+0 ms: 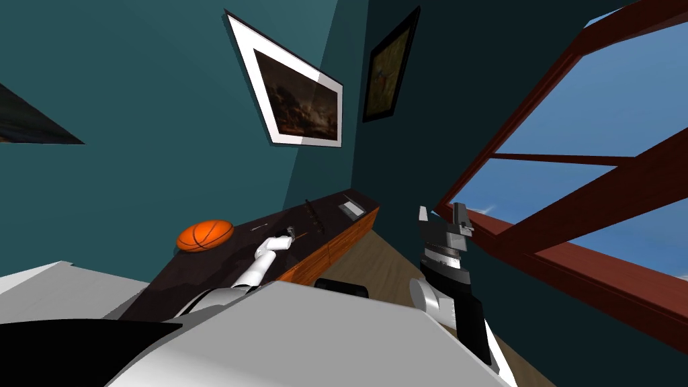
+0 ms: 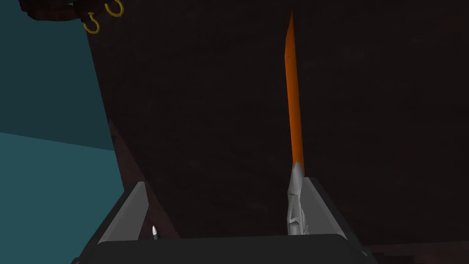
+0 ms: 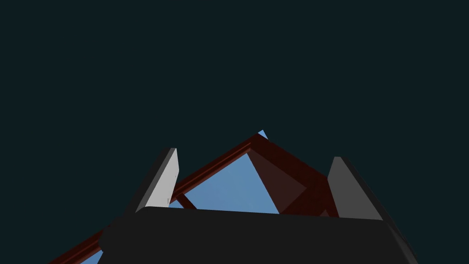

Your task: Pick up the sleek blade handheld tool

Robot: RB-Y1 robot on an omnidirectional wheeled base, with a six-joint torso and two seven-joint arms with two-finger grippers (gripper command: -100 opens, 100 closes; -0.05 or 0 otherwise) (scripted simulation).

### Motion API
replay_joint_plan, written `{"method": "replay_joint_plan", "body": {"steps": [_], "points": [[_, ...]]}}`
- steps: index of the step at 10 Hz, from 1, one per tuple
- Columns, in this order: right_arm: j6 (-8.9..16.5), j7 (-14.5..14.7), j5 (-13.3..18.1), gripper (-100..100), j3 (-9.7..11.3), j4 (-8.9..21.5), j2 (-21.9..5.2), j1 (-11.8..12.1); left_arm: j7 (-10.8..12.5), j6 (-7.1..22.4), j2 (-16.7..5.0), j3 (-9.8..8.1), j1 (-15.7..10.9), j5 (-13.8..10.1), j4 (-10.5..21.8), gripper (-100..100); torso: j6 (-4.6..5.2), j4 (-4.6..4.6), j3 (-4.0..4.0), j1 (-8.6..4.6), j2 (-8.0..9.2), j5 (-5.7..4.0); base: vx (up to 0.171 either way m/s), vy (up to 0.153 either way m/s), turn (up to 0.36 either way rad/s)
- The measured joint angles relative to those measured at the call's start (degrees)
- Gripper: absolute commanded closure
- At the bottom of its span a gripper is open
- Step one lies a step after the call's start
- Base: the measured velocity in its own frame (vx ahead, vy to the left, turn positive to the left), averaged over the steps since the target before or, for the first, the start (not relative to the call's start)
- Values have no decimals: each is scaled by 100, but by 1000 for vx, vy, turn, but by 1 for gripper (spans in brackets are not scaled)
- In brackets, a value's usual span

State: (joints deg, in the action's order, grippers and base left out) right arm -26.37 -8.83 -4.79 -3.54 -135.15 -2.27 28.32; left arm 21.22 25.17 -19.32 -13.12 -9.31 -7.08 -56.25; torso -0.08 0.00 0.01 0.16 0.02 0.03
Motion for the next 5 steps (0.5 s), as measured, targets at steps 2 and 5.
{"method": "replay_joint_plan", "body": {"steps": [2, 5], "points": [[0, 0, 0, 0, 0, 0, 0, 0, 6, 305, -5, -154, -216, -87, 398, -100, -1, 0, 0, 6, 0, 2, -4, 45, -18], [0, 0, 0, 0, 0, 0, 0, 0, 6, 607, -20, -258, -314, -183, 631, -100, -1, 0, 0, -5, 1, -1, -1, 22, -6]]}}
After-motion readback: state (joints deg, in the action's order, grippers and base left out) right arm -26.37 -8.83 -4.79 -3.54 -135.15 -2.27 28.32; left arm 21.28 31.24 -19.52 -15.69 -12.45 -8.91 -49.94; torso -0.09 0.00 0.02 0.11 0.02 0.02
